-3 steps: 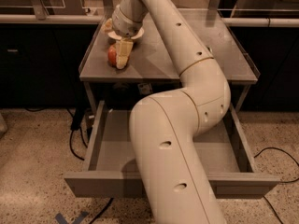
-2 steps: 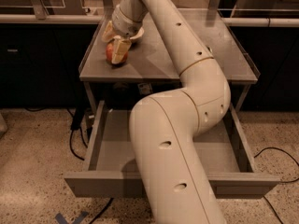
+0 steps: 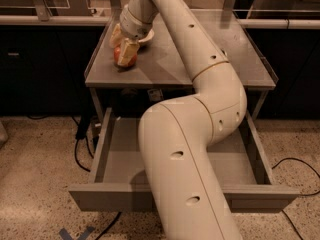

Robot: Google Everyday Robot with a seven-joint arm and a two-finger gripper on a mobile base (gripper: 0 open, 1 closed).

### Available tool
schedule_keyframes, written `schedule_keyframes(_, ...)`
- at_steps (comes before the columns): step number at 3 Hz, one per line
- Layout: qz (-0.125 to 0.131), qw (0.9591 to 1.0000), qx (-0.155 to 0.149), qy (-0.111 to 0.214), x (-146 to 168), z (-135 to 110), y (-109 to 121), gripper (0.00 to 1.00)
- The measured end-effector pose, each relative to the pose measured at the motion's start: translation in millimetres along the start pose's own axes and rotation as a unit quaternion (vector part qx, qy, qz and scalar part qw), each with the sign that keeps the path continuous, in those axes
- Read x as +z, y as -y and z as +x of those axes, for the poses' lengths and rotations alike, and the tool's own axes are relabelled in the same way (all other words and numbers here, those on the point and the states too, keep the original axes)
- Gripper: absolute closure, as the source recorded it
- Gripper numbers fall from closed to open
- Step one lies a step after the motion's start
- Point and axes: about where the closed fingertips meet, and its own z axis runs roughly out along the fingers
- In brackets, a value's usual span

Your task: Place apple into top drawer

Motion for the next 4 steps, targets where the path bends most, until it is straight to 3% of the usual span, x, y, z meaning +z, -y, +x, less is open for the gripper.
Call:
schedule_keyframes(1, 0.0, 1.0, 0.0, 0.0, 0.1, 0.0, 0.1, 1.0)
schedule_keyframes(2, 0.0, 1.0, 0.0, 0.0, 0.1, 0.0, 0.1, 1.0)
schedule_keyframes(4, 0.0, 1.0, 0.0, 0.0, 0.1, 0.0, 0.1, 0.58)
